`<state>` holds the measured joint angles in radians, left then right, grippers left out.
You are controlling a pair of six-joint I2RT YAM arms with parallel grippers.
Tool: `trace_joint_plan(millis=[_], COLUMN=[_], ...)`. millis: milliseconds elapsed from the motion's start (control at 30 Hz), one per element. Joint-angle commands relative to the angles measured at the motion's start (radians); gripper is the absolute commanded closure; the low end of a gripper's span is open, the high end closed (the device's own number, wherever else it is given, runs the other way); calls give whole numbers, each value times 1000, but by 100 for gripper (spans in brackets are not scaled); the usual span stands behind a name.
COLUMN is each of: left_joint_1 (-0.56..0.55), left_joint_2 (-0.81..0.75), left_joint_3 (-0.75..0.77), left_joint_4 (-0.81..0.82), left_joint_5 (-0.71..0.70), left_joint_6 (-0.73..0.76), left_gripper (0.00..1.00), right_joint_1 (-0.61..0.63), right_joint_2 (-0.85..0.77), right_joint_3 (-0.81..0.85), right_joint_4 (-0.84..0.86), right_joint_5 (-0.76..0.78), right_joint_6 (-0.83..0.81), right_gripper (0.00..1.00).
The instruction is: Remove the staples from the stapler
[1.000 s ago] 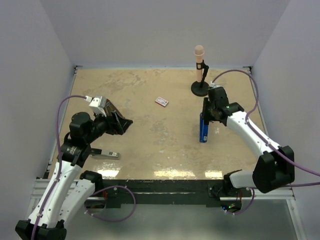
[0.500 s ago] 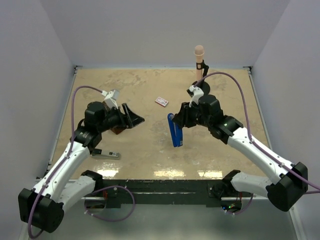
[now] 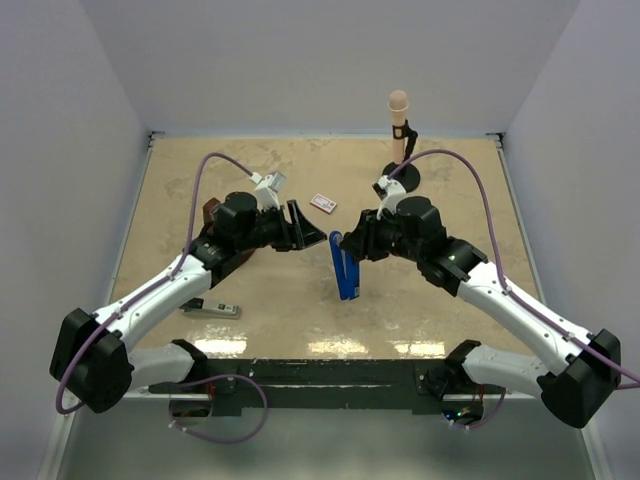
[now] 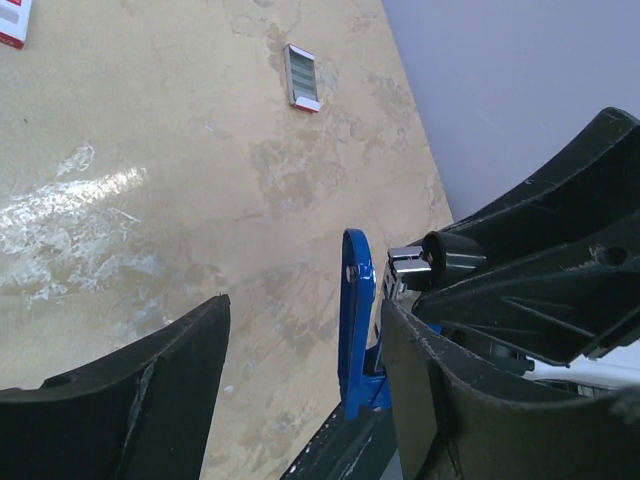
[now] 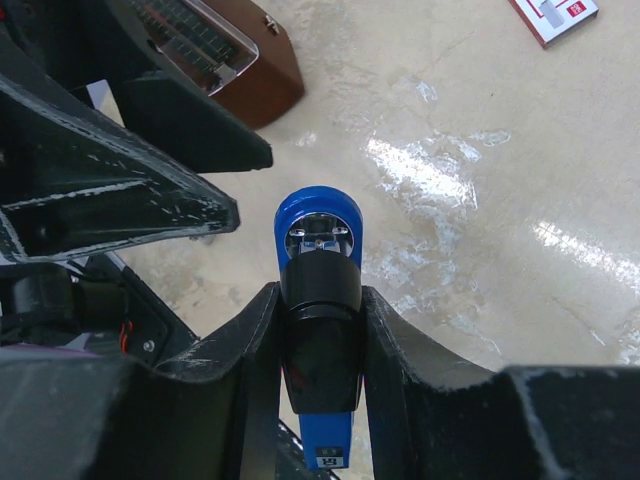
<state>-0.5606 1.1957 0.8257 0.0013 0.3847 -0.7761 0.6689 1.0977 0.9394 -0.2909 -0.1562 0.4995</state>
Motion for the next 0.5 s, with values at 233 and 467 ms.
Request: trace_joint_plan(millis=[233, 467], left_joint_1=[-73, -90], left_joint_2=[77, 116], left_joint_3=[20, -2], left_joint_4=[132, 172], left_joint_5=[-53, -50], left_joint_6=[-15, -25], left_gripper=[39, 41], right_joint_1=[27, 43], right_joint_2=[-47, -25], right_joint_3=[-8, -19], right_joint_4=[104, 122], right_joint_5=[20, 33], right_joint_6=[44, 45], right_gripper=[100, 100])
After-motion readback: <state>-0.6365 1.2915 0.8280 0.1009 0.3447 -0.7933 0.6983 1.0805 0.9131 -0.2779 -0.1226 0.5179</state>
